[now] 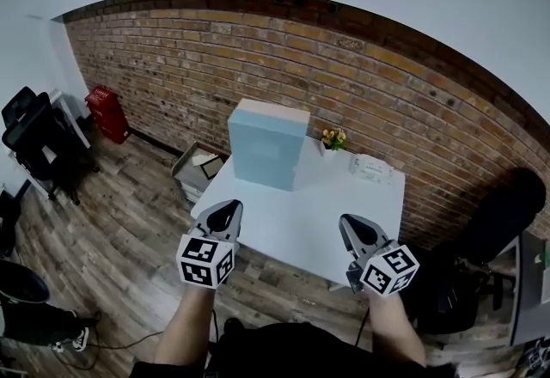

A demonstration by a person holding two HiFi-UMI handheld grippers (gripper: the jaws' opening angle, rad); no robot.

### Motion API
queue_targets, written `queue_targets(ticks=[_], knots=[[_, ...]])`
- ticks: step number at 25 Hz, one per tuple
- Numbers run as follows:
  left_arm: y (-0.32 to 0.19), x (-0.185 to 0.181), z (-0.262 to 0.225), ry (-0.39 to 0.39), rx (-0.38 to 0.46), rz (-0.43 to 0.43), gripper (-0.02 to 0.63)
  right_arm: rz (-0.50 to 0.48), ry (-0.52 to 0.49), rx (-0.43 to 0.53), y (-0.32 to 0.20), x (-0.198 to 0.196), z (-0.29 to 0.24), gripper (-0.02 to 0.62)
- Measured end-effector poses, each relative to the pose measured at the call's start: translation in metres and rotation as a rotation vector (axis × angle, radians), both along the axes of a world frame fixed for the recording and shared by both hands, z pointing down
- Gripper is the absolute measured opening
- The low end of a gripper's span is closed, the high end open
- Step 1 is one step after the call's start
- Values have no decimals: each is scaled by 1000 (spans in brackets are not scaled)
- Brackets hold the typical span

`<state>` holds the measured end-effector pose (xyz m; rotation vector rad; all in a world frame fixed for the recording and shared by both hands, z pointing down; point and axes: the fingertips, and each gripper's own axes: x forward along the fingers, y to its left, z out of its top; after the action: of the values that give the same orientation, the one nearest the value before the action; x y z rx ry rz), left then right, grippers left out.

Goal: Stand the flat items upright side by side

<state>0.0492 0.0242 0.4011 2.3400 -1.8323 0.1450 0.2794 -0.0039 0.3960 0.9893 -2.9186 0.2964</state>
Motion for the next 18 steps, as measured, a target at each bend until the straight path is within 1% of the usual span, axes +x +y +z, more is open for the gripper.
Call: queue_targets(ticks=[2,5,7,9,11,12,14,16,18], knots=[[-5,12,-3,5,-6,-22,21,-19,-11,7,-8,9,-4,15],[-11,20,-8,-33,-15,-67,20,-61,-35,19,-17,11,-11,15],[-12,20,-14,-43,-12,-101,18,-98,-29,32,-22,6,-16,15],[-11,17,-17,-55,-13,-105,17,-147,17,61,-25,-7,-20,15],[-11,10,-19,-84,-24,-97,17,-191,75,112,-26,-24,-27,15],[-10,6,-22,-93,-22,-100,17,-200,87,136,-27,-30,-33,15],[-8,-4,-29,-89,-3,-117,17,-196,61,158,-28,-40,-46,15],[-8,-12,-35,-63,17,-130,16,-185,4,138,-27,-47,-52,15],[-7,-18,-35,-39,28,-132,17,-187,-13,118,-23,-56,-50,15]])
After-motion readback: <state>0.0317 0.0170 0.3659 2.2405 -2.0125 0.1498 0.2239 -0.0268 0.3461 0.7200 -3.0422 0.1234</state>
